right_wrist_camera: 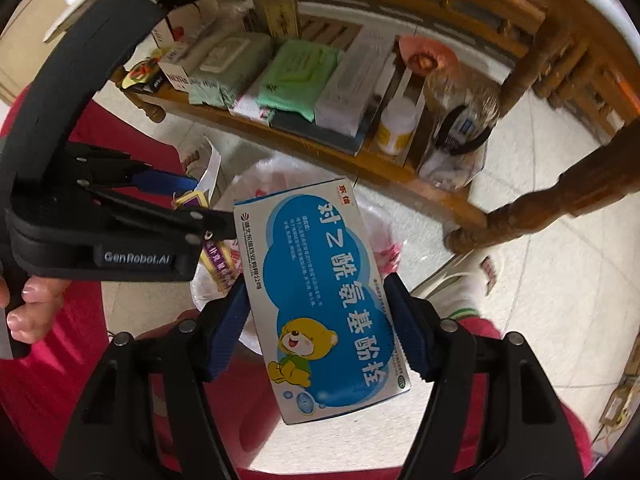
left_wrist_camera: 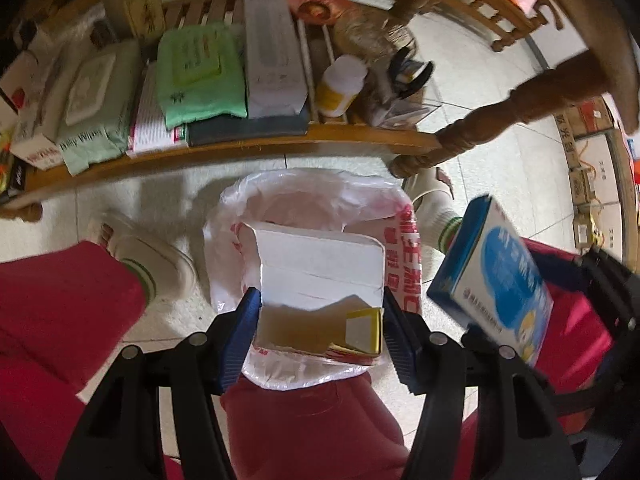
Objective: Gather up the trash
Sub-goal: 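Carry both held boxes down to the white plastic bag under the table, then open both tools to drop the boxes into the plastic bag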
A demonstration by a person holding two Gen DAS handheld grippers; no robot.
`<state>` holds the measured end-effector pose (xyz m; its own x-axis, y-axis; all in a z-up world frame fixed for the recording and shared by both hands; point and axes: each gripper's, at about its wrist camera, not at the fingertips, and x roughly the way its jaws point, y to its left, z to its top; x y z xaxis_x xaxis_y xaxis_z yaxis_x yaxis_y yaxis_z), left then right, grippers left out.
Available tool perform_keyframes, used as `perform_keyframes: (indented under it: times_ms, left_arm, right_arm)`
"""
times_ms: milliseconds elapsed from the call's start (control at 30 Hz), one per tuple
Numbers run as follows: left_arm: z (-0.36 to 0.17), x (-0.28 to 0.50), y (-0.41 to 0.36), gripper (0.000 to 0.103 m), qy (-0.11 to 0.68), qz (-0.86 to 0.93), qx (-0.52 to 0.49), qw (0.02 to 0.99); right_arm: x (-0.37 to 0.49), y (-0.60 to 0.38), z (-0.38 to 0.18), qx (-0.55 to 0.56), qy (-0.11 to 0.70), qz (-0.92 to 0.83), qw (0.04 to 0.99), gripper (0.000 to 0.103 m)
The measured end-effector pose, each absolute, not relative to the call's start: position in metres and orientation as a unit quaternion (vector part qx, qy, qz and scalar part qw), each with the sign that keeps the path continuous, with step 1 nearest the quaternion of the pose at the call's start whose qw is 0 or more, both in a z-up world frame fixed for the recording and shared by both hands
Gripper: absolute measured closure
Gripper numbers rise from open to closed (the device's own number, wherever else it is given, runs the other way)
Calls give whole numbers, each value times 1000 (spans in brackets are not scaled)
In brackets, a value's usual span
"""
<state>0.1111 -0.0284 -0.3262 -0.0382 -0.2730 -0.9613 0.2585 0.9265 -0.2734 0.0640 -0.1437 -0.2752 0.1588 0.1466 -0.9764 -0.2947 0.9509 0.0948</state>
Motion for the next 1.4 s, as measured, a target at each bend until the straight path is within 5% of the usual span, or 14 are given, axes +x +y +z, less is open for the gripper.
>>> perform_keyframes:
  times_ms: [667,1300,1400]
  left_arm:
    - [-409,140,-27,45,758,-135,-28,638]
    - [-434,146,-30,44,776,-119,-38,619]
    - [-437,146,-30,34,783,-115,-33,611]
  right_arm:
    - [75,-140,-378,-20,695,118,709,37]
    - [76,-129,-403,-18,713,130,688,36]
    - [76,-128,-403,-19,712,129,690,36]
